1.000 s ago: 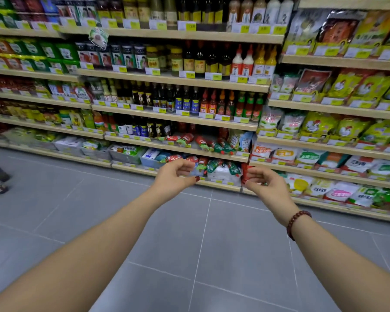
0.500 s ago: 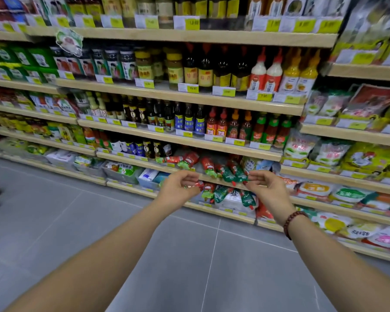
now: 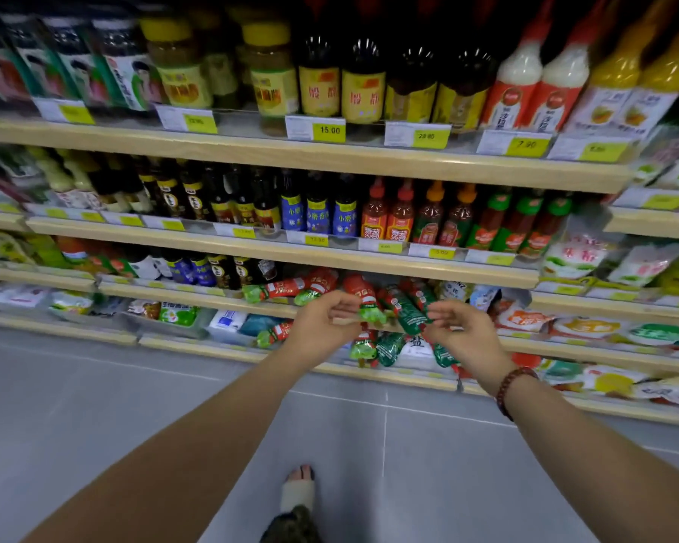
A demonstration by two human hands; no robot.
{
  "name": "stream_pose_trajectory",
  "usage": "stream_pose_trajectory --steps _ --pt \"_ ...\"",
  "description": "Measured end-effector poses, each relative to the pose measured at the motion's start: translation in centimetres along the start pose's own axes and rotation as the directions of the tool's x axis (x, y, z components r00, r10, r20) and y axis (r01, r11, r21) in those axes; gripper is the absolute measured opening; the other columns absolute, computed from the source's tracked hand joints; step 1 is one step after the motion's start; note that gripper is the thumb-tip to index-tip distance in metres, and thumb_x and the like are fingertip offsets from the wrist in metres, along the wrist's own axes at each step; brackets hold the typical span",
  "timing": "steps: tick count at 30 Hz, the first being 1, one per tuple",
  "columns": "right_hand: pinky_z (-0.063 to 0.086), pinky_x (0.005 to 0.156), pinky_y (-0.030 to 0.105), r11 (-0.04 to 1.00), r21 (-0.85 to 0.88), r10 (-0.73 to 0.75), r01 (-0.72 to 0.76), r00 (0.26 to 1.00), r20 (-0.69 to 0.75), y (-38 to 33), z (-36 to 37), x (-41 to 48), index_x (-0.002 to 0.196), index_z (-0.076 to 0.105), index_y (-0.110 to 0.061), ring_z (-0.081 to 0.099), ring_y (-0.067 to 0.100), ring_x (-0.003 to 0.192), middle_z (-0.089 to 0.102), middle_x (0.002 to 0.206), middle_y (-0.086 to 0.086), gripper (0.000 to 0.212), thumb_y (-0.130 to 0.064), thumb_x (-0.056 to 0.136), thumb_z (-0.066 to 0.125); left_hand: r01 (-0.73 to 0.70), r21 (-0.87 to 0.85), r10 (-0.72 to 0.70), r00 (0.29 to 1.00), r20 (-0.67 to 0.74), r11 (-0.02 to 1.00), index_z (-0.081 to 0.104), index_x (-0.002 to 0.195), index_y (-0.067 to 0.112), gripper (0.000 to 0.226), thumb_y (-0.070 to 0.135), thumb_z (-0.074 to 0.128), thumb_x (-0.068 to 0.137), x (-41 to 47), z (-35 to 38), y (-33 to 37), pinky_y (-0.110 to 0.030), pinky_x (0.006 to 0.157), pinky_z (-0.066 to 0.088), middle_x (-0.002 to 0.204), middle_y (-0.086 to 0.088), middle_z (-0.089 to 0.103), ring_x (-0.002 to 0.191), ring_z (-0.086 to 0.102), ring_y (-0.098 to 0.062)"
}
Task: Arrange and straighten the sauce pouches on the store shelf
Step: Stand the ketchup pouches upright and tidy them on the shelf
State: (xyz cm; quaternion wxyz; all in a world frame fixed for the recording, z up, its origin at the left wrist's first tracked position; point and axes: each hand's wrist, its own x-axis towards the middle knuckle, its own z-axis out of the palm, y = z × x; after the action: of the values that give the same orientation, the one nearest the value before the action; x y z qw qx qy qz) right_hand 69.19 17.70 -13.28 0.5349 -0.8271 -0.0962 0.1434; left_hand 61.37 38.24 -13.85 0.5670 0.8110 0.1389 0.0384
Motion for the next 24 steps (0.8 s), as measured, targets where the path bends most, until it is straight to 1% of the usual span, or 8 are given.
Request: stream_pose_trajectory --steps 2,5,7,10,13,16,22,24 --pt "0.044 0.070 0.013 0.999 -0.021 0.037 -0.038 0.999 -0.014 0.2 2.3 2.5 0.106 0.062 -0.002 0.057 0.018 0.088 0.062 0.097 0.010 0.030 0.000 0.077 0.069 0.012 0.030 -0.014 0.998 0.061 0.999 0.061 0.100 0.024 0.033 0.005 0.071 0.075 3.0 -1.9 -1.8 -0.008 0.075 0.046 0.096 0.010 0.062 0.093 0.058 -0.009" --pt "0.048 0.069 0.010 0.998 -0.001 0.060 -0.060 0.998 -0.032 0.7 5.6 6.1 0.105 0.063 -0.001 0.056 0.016 0.085 0.062 0.095 0.010 0.030 0.002 0.076 0.069 0.017 0.091 -0.028 0.992 0.120 0.996 0.063 0.107 0.015 0.033 0.007 0.071 0.076 7.3 -4.3 -4.4 -0.001 0.072 0.043 0.104 0.002 0.063 0.095 0.059 -0.010" --pt "0.050 0.078 0.018 0.997 -0.010 0.079 -0.079 0.997 -0.011 1.3 7.6 8.1 0.103 0.063 -0.004 0.057 0.015 0.085 0.062 0.093 0.006 0.030 0.001 0.075 0.071 0.026 0.112 -0.040 0.991 0.124 0.993 0.063 0.110 0.011 0.035 0.007 0.072 0.076 9.7 -5.0 -6.0 -0.002 0.073 0.042 0.106 -0.003 0.064 0.095 0.059 -0.012" --pt "0.049 0.082 0.028 0.994 -0.030 0.101 -0.100 0.995 0.015 3.0 9.5 10.5 0.101 0.064 -0.008 0.057 0.017 0.089 0.062 0.091 0.002 0.029 -0.001 0.074 0.072 0.059 0.100 -0.071 0.990 0.122 0.993 0.063 0.110 0.012 0.037 0.009 0.074 0.075 12.5 -4.9 -8.2 -0.015 0.081 0.046 0.104 -0.001 0.063 0.095 0.060 -0.012" --pt "0.049 0.078 0.025 0.994 -0.030 0.108 -0.107 0.994 0.027 5.5 10.6 12.9 0.096 0.063 -0.014 0.057 0.015 0.088 0.060 0.088 -0.004 0.027 -0.001 0.073 0.072 0.061 0.092 -0.069 0.995 0.076 0.994 0.064 0.107 0.015 0.036 0.011 0.075 0.074 15.2 -3.9 -11.0 -0.005 0.076 0.044 0.100 0.005 0.063 0.089 0.060 -0.005" --pt "0.050 0.083 0.032 0.996 -0.003 0.091 -0.091 0.996 0.009 8.8 11.5 15.2 0.099 0.063 -0.011 0.055 0.015 0.086 0.060 0.087 -0.004 0.029 0.001 0.073 0.071 0.060 0.073 -0.064 0.997 0.049 0.996 0.063 0.106 0.015 0.035 0.009 0.075 0.074 17.4 -1.9 -14.7 -0.001 0.075 0.042 0.102 0.000 0.065 0.090 0.060 -0.006" --pt "0.049 0.087 0.030 1.000 0.014 -0.027 0.027 0.998 -0.052 15.8 14.5 19.5 0.104 0.062 -0.011 0.056 0.012 0.089 0.060 0.092 -0.011 0.034 0.002 0.074 0.071 -0.068 0.038 0.069 0.997 -0.031 0.997 0.063 0.107 0.014 0.034 0.005 0.073 0.076 20.5 1.9 -22.2 -0.018 0.089 0.047 0.106 0.002 0.065 0.100 0.061 -0.013" --pt "0.048 0.086 0.028 0.996 0.009 -0.086 0.087 0.994 -0.066 17.8 15.5 20.6 0.105 0.062 -0.015 0.057 0.011 0.091 0.061 0.095 -0.013 0.036 0.001 0.074 0.071 -0.141 0.023 0.142 0.989 -0.047 0.990 0.063 0.108 0.015 0.036 0.004 0.073 0.076 21.4 2.7 -23.9 -0.016 0.090 0.045 0.104 0.006 0.065 0.100 0.060 -0.010"
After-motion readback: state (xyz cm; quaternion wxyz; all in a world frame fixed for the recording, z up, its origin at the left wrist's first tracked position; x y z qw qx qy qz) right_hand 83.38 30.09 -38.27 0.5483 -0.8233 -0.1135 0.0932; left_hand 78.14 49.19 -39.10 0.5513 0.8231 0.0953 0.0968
